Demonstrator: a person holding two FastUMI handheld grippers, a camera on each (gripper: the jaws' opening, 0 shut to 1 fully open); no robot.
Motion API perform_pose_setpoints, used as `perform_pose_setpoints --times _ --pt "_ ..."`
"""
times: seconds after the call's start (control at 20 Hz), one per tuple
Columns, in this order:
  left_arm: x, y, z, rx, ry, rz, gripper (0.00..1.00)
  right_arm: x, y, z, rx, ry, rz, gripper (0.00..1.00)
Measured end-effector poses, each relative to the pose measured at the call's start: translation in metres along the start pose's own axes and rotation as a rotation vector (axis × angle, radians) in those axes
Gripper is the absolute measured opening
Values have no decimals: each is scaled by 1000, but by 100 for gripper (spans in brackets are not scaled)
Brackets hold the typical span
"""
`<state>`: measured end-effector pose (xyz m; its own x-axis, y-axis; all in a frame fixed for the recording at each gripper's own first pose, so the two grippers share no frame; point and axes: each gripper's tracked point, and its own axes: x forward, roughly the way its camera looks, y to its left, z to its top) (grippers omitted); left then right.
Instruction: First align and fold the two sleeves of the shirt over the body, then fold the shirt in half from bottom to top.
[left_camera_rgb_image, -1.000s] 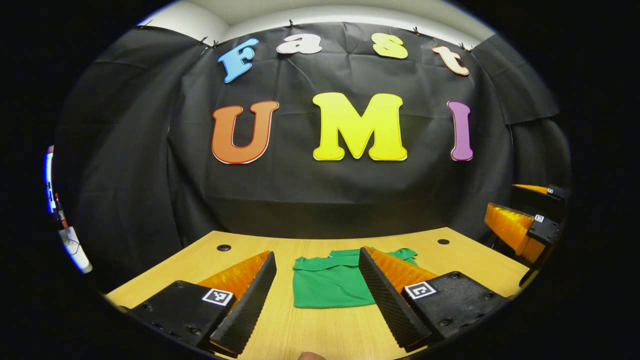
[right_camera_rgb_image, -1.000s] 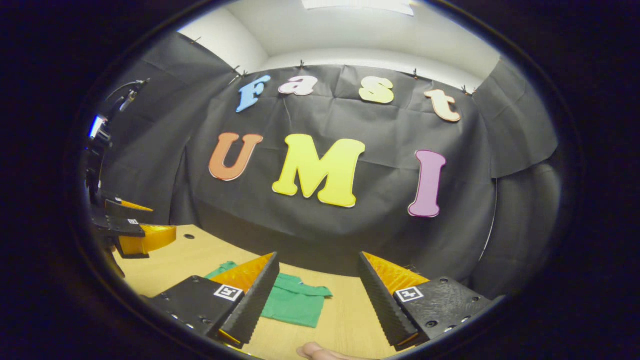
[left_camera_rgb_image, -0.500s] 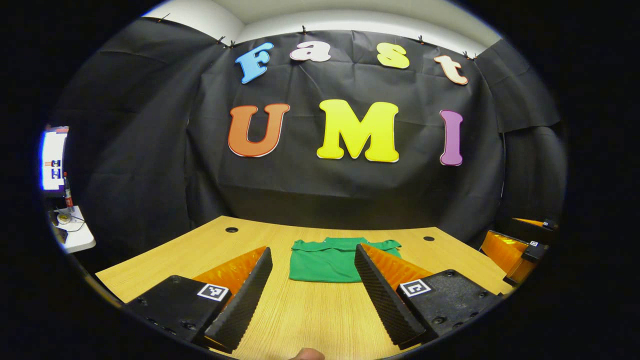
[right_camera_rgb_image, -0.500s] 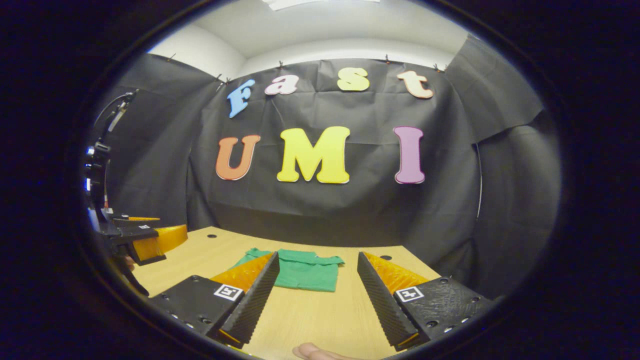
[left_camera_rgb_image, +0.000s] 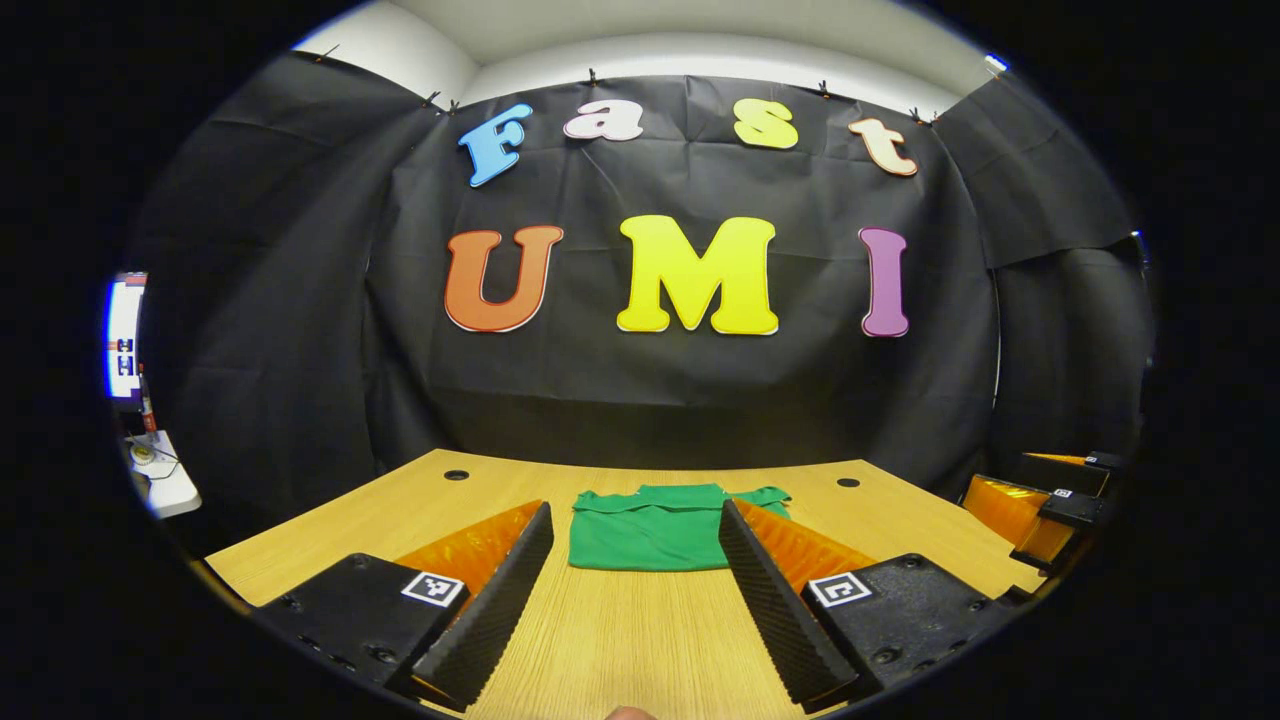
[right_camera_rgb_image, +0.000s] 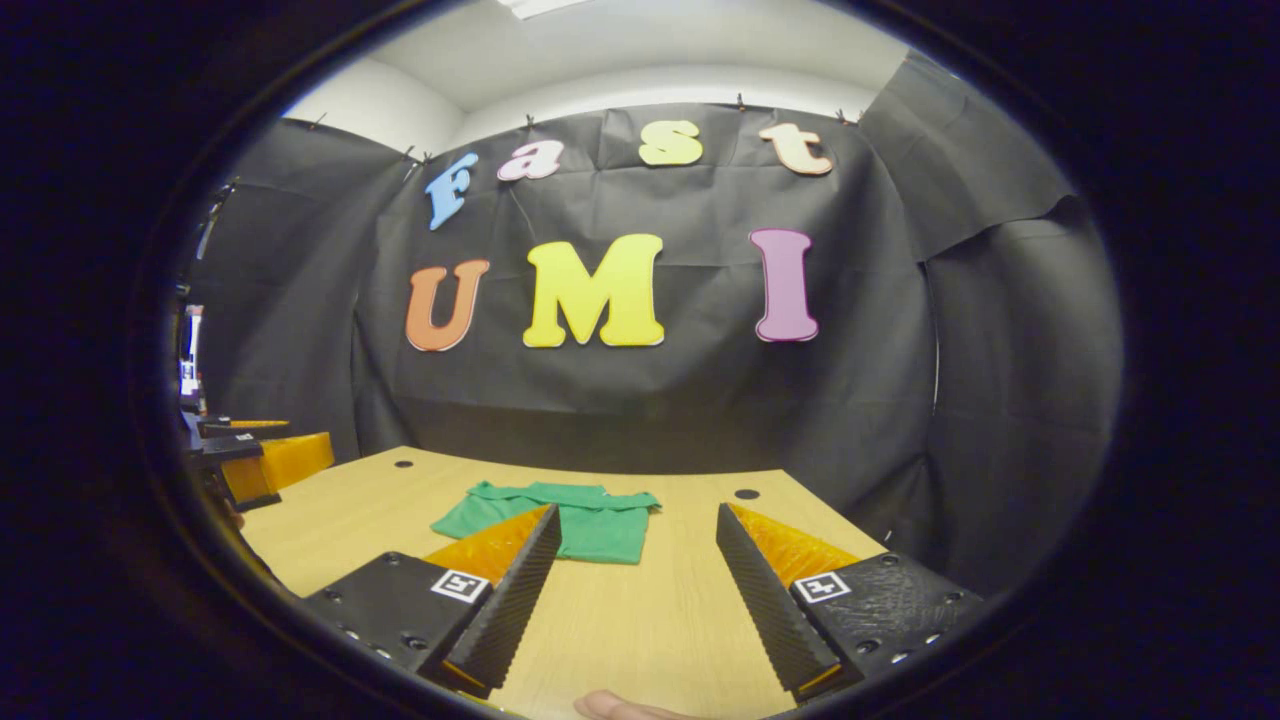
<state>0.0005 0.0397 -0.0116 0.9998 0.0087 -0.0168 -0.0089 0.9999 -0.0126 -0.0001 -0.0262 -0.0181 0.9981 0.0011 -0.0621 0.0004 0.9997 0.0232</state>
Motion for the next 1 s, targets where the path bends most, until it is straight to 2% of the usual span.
perform_pose_setpoints --times 0.1,0.35,0.8,1.0 --pt "4 7 -1 -14 5 18 100 2 0 -5 11 21 4 95" --pt "14 4 -17 -44 48 -3 100 5 3 -7 5 19 19 95" --pt "15 -11 -22 -16 61 -37 100 12 1 -16 2 35 2 95" --pt "16 -9 -23 -13 62 -30 100 16 -3 -19 -5 41 -11 95"
